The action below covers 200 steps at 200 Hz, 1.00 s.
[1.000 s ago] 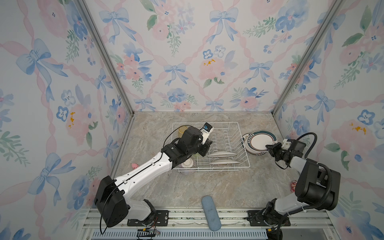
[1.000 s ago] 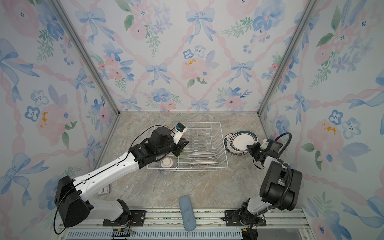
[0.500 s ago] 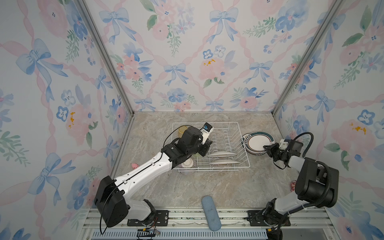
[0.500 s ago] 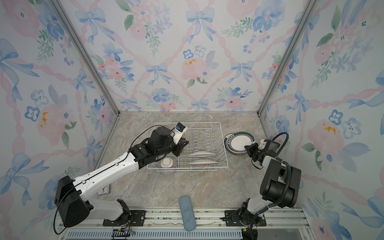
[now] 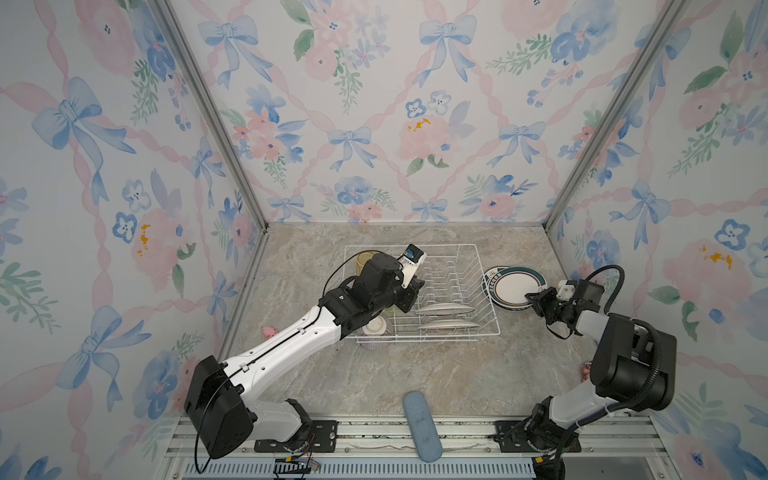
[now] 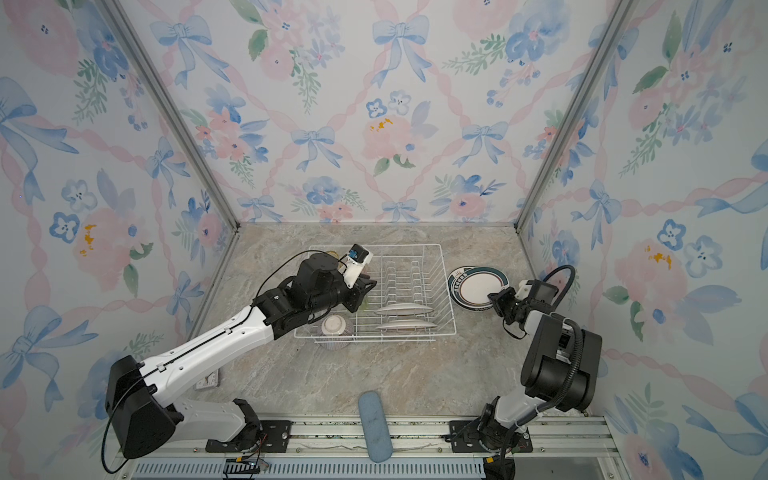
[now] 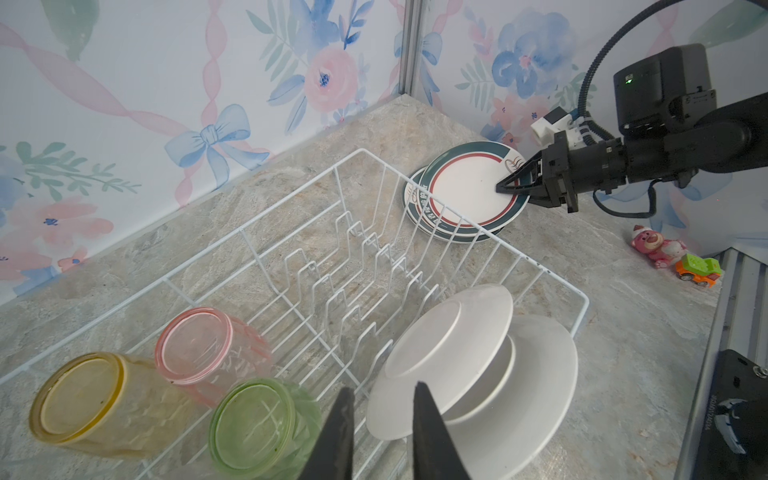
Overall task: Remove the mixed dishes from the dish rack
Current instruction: 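Lower the red-rimmed plate onto the plate stack with the right gripper, then open and lift the right gripper while the left gripper moves over the rack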
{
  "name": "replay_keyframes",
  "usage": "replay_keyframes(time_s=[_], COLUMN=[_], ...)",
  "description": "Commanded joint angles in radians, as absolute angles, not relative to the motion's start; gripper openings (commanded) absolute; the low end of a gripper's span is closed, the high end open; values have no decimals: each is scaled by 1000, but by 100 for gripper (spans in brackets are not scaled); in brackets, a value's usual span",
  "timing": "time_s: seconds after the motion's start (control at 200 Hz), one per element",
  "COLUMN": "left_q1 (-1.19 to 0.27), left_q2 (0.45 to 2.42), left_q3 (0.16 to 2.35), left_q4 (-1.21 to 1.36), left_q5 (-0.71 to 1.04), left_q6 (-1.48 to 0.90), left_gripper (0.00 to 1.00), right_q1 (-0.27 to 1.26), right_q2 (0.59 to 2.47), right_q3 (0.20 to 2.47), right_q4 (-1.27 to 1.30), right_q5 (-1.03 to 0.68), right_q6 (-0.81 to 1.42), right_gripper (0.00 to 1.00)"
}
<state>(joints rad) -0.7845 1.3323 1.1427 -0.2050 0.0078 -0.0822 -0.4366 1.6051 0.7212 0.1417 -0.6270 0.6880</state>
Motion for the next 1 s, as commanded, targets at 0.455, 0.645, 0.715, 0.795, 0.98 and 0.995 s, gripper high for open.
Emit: replay_keyframes(time_s=[0.455, 0.645, 0.715, 0.795, 0.98, 0.995], left_q1=[-781, -781, -781, -781, -781, -781], left_q2=[1304, 1304, 1305, 1305, 1299, 1298], left_q3=[1117, 1109, 1106, 1104, 1099, 1098], left_q4=[-195, -195, -195, -195, -195, -194], left_q5=[13, 7, 9, 10, 16, 15], left_q6=[-83, -80, -80, -80, -80, -80], left_gripper=[21, 22, 22, 22, 22, 22], right_q1=[-419, -413, -412, -408, -404, -402], right_q2=[1587, 1557, 1547, 1536, 1529, 1529], right_q3=[779, 790, 795, 800, 806, 808], right_q4=[0, -73, -100, -136, -176, -180], right_q5=[-582, -545, -527, -497, -467, -463], right_q6=[577, 534, 516, 493, 465, 462], right_gripper=[30, 35, 37, 38, 39, 39])
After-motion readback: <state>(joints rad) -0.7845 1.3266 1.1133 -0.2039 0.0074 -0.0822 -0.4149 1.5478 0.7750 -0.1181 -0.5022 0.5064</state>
